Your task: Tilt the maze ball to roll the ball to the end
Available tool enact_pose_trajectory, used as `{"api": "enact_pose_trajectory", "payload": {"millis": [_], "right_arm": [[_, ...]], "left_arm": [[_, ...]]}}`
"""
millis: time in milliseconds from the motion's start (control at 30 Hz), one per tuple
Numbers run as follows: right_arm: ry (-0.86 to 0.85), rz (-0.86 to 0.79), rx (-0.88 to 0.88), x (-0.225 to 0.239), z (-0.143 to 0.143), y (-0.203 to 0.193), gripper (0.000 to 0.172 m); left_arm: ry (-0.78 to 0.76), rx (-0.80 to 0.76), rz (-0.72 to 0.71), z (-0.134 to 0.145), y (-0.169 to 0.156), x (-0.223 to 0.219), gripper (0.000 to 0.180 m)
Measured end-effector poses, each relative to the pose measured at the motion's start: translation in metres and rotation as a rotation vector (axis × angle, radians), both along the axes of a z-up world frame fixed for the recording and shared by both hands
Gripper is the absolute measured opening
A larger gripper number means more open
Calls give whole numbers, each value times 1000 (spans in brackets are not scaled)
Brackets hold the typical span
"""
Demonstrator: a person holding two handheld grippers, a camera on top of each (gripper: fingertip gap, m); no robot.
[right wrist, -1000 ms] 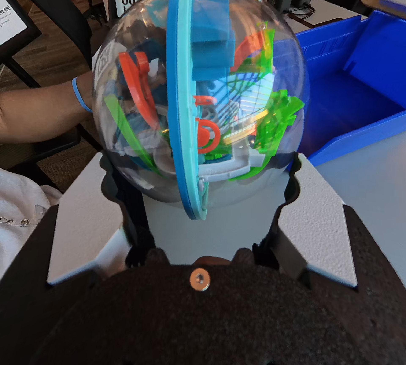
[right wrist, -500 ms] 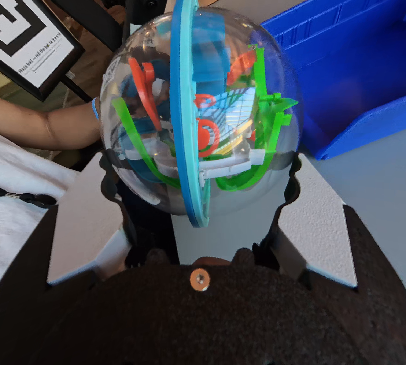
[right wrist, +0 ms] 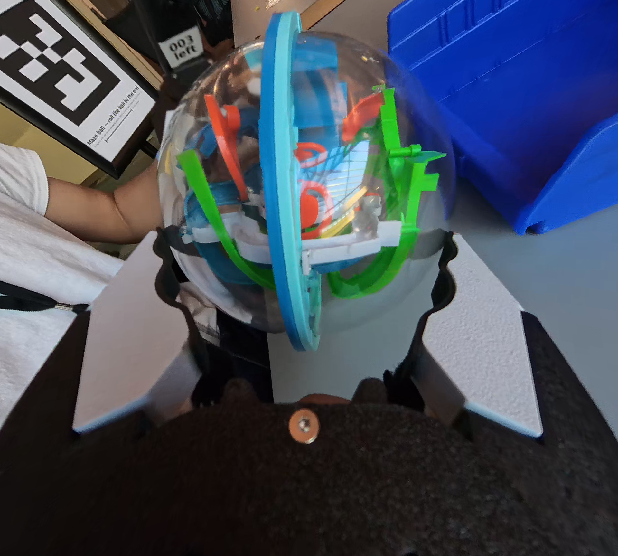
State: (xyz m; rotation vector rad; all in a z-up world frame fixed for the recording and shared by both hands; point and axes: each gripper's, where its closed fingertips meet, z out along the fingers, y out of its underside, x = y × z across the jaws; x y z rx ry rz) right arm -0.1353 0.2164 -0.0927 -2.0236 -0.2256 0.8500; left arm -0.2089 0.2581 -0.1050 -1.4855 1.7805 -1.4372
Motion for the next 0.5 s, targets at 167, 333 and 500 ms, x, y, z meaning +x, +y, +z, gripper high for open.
{"api": "enact_pose_trajectory", "payload": {"millis": [167, 333, 500], "right_arm": [[4, 54, -7, -4, 2, 12, 151], [-13, 74, 17, -8, 4, 23, 150], [-83, -104, 160, 10, 2, 9, 147]], "left_arm": [[-32, 168, -90, 29, 14, 9, 151], [19, 191, -200, 11, 6, 26, 154], [-30, 144, -161, 11, 9, 24, 152]]}}
